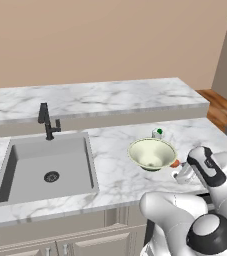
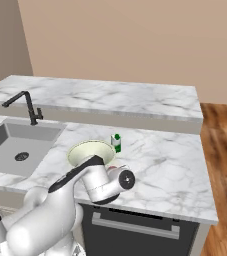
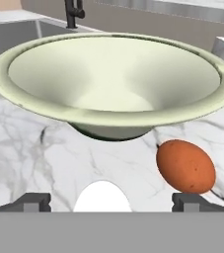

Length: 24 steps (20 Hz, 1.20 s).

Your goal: Gather the eggs and milk located in the vicinity of the sink area and place them right next to the bowl.

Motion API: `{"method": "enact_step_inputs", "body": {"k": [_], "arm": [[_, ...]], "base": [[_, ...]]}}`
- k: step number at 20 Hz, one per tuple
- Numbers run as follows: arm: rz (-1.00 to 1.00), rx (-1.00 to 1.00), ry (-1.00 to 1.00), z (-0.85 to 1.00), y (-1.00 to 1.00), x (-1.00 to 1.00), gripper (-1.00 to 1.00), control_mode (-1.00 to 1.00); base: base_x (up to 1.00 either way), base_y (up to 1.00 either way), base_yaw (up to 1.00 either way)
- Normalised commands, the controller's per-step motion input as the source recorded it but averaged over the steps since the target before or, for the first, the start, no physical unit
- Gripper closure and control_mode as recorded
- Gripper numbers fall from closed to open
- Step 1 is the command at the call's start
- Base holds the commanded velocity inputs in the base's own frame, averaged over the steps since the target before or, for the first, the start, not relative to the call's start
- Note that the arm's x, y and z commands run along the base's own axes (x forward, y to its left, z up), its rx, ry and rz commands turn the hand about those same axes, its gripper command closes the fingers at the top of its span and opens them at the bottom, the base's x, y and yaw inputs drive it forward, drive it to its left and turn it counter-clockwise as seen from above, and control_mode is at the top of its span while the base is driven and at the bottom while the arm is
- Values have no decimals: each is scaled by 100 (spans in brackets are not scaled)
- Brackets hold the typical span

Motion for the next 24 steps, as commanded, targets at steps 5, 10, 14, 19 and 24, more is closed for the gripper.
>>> {"method": "enact_step_inputs", "body": {"k": [5, 10, 14, 19, 24], "arm": [[-5, 0, 2, 26, -19, -15, -100, -100], [-10, -1, 12, 38, -46, -22, -100, -100], [-9, -7, 31, 29, -39, -24, -100, -100], [-8, -26, 51, 54, -17, 3, -100, -100], [-9, -31, 68, 16, 0, 30, -100, -100]], "base": [[0, 0, 0], [0, 0, 0], [0, 0, 0], [0, 0, 0], [0, 0, 0]]}}
